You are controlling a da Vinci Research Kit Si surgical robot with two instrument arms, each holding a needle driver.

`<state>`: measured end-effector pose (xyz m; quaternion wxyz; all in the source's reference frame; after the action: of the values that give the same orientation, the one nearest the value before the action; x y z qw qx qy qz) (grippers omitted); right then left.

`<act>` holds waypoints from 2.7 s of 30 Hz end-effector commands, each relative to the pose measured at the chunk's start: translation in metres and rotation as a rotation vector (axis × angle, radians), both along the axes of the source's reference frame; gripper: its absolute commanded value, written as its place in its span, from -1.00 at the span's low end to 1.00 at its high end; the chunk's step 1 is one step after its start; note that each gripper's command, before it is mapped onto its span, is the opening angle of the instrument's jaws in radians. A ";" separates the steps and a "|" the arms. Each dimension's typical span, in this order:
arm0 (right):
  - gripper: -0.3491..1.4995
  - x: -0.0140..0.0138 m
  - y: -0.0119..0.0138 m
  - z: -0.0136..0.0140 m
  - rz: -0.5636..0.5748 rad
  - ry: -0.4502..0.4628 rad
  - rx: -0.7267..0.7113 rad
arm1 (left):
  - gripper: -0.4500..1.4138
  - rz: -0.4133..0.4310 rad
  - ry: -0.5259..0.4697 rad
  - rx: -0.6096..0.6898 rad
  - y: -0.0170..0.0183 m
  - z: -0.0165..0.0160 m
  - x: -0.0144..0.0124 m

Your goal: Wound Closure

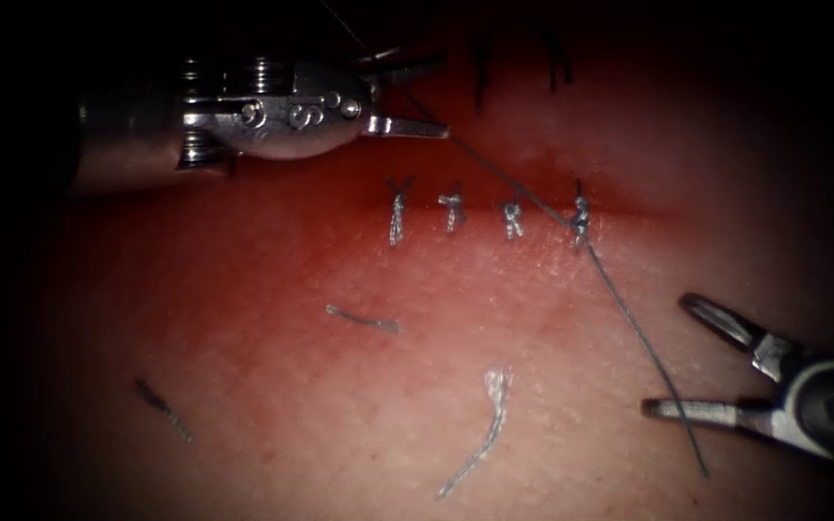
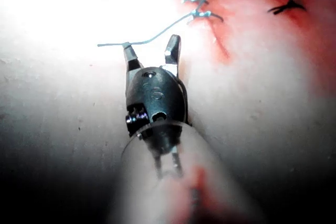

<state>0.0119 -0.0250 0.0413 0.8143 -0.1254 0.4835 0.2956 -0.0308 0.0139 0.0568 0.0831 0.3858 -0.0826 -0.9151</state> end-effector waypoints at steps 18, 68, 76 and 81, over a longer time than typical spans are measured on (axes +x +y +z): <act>0.93 0.0014 0.0007 0.0009 -0.067 0.020 -0.034 | -0.19 0.084 0.057 -0.018 0.0003 0.0053 -0.0035; 0.80 0.0099 0.0053 0.0006 -0.495 -0.222 -0.399 | -1.00 -0.104 0.059 0.059 0.0038 0.0040 -0.0052; 0.83 0.0078 0.0060 0.0018 -0.494 -0.186 -0.408 | -1.00 -0.104 0.060 0.057 0.0037 0.0041 -0.0052; 0.85 0.0087 0.0041 0.0042 -0.565 -0.165 -0.400 | -1.00 -0.104 0.060 0.057 0.0037 0.0041 -0.0052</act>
<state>0.0197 -0.0212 0.0450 0.8592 -0.1673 0.4805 -0.0537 -0.0355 0.0170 0.0606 0.0266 0.3554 -0.0722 -0.9315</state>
